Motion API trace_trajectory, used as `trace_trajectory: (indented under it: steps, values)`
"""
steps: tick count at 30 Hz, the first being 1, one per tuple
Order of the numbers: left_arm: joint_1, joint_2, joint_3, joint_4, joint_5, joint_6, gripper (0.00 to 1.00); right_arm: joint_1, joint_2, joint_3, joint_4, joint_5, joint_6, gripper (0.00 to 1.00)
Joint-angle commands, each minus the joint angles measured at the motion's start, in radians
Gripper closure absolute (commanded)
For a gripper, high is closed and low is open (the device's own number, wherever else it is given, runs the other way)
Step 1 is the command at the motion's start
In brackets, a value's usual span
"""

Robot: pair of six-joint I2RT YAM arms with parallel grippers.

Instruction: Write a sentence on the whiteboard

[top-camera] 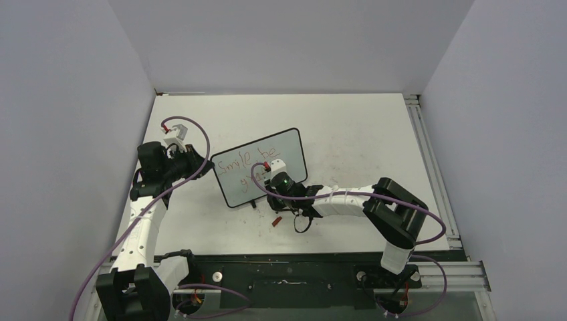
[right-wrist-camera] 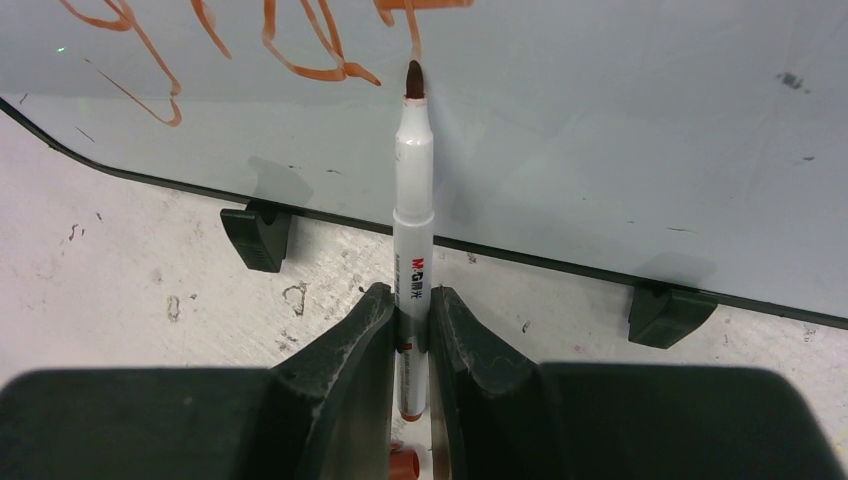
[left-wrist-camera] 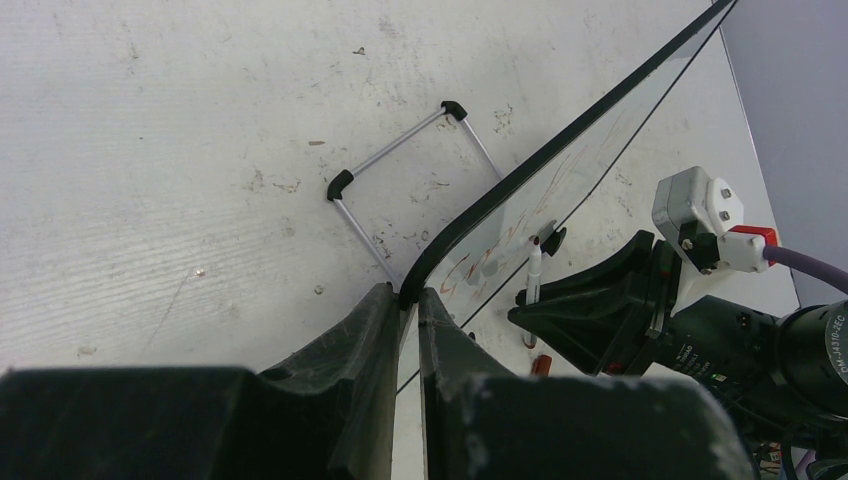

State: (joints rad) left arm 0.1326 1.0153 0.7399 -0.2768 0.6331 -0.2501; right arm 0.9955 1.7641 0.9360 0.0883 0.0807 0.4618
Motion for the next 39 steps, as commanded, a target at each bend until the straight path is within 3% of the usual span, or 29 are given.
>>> trace_trajectory:
  steps: [1, 15, 25, 39]
  values:
    - [-0.019, -0.003, 0.012, -0.018, 0.021, 0.005, 0.91, -0.011, -0.022, -0.019, -0.034, 0.044, 0.008, 0.95]
    - [-0.018, -0.005, 0.012, -0.019, 0.021, 0.005, 0.91, -0.029, -0.060, 0.000, -0.046, 0.073, -0.014, 0.95]
    - [-0.019, -0.007, 0.012, -0.018, 0.021, 0.005, 0.90, -0.029, -0.190, -0.053, -0.007, 0.073, -0.059, 0.95]
    - [-0.018, -0.006, 0.011, -0.018, 0.020, 0.005, 0.90, -0.037, -0.099, -0.007, -0.001, 0.033, -0.089, 0.95]
